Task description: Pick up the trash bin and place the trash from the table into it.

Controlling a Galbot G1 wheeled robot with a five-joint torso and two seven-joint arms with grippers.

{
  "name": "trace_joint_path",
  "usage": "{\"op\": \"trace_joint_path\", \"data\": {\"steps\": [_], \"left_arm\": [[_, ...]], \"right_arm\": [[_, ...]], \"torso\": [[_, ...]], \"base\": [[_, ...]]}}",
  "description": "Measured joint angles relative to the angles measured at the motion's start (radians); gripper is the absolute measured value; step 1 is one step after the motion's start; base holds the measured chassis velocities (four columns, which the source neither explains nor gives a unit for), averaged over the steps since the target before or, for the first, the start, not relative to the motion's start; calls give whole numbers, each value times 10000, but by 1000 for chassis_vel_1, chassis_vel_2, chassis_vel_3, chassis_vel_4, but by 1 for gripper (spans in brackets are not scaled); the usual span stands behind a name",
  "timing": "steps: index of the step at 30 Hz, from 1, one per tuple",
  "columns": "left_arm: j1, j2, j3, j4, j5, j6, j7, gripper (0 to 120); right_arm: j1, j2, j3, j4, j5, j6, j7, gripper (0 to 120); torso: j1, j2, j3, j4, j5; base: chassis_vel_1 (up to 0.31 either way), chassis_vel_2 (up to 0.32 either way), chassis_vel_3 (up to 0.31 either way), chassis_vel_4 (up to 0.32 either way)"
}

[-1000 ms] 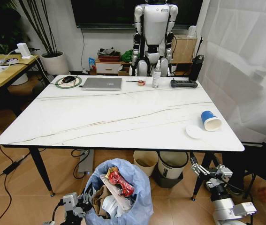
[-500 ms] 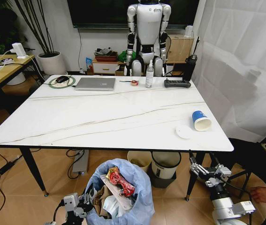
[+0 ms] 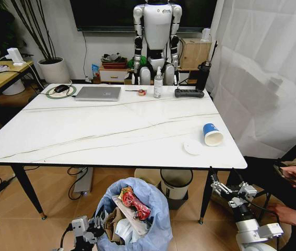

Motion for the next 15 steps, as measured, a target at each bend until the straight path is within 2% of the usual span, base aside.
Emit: {"op": "trace_joint_path", "data": {"steps": [5,7,10,11,13,14,15], "left_arm": [[41,-147,-25,0,49,-8,-4,0],[98,-229,-67,-3,71,-15,-7,0],[255,-359,-205,-71,140,-59,-9,0],[345,-418,-282,-135,147,-76,-9,0],[360,-426,-292,-146,148,-79,-9,0],[467,-490,-407,-231,160,-95,-7,0],[516,-540,-472,-275,170,-105,-5,0]], "right_arm": [[117,-163,-137,98,69,40,-172,100],[290,-451,-361,459,226,-149,-71,100],[917,-1376,-767,1043,372,-667,844,100],[1173,-1989,-922,1281,509,-1178,1315,100],[1216,-2111,-946,1318,543,-1278,1390,100],[1591,-3127,-1101,1590,879,-2188,1809,100],[1829,-3634,-1209,1653,1066,-2656,1952,100]], "torso": [[0,0,0,-1,0],[0,0,0,0,-1],[-1,0,0,1,1],[0,0,0,3,3],[0,0,0,1,4],[0,0,0,1,-5],[0,0,0,1,-3]], "base": [[0,0,0,0],[0,0,0,0],[0,0,0,0],[0,0,0,0],[0,0,0,0],[0,0,0,0],[0,0,0,0]]}}
